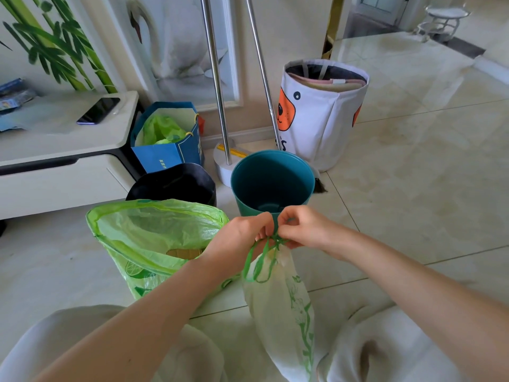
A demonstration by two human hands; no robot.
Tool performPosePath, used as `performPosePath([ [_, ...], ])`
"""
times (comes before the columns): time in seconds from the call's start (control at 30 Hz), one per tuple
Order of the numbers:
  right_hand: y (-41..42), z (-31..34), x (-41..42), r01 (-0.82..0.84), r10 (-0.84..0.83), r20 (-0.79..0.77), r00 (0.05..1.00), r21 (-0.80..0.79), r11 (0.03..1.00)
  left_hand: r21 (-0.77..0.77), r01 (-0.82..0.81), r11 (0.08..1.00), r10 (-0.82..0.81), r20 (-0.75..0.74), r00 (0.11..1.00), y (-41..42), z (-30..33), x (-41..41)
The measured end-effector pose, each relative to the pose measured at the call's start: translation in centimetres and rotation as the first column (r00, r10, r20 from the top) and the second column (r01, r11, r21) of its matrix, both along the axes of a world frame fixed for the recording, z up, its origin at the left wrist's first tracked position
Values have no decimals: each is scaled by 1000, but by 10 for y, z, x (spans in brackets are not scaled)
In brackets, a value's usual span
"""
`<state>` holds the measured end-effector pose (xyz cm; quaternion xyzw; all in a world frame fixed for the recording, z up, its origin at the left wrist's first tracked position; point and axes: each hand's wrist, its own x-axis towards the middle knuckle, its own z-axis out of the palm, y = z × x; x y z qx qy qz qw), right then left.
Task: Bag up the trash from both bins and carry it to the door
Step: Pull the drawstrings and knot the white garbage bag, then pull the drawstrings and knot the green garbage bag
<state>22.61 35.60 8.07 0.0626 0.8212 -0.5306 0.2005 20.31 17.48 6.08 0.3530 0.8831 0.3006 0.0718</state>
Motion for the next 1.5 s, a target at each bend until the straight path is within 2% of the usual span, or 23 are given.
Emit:
performPosePath([
  [0.07,3,4,0,-121,120,22,993,72,990,4,18,1000,-17,-50,999,0,-1,0],
  [0.13,9,9,-2,-225,232,1,973,261,939,-30,-2,1000,2,-30,1000,1,-4,0],
  [0.2,16,15,-3,-250,305,-41,951,478,842,-62,-28,998,29,16,999,2,-3,0],
  [0.3,30,20,-5,-149,353,-117,928,753,641,-39,11,999,-13,-41,999,0,-4,0],
  [0.33,35,19,-7,-82,319,-157,935,778,623,-42,5,999,-7,-39,999,-1,-4,0],
  [0.37,39,19,-9,-10,263,-212,941,760,649,-42,-7,999,6,-25,1000,-2,-6,-1],
  [0.43,44,24,-15,132,67,-299,952,596,792,-44,-23,999,22,-15,1000,-5,-10,-3],
  [0.47,44,29,-17,194,-81,-278,957,408,892,-39,-12,999,11,-22,1000,-7,-9,-3],
  [0.5,43,35,-18,242,-215,-172,961,152,958,-24,3,1000,-4,-17,1000,-8,-8,-3],
  [0.53,42,40,-19,285,-288,-26,957,-96,954,-4,11,1000,-11,5,1000,-10,-6,-3],
  [0.57,42,45,-19,318,-304,92,948,-281,906,19,11,1000,-12,30,999,-11,-4,-3],
  [0.6,43,47,-19,339,-295,170,940,-392,855,33,1,999,-2,53,999,-12,-2,-2],
  [0.7,47,44,-22,392,-280,278,919,-555,734,95,-102,990,82,194,977,-9,7,1],
  [0.77,51,40,-24,445,-315,316,895,-578,684,116,-243,963,193,332,923,-7,14,2],
  [0.93,65,30,-24,559,-418,383,824,-426,711,167,-446,879,300,533,791,-26,21,-1],
  [1.0,73,21,-22,592,-446,410,795,-368,717,99,-477,873,357,535,766,-40,16,-2],
  [1.13,83,5,-16,606,-462,447,766,-261,751,-221,-334,916,400,545,737,-71,-9,4],
  [1.3,86,-11,-8,593,-501,444,743,-87,801,-335,-203,920,369,568,736,-92,-26,18],
  [1.43,74,-16,-6,446,-482,311,819,184,876,-333,-188,924,358,574,736,-99,-27,23],
  [1.5,69,-16,-8,314,-378,102,920,386,868,-310,-215,926,359,549,755,-103,-24,23],
])
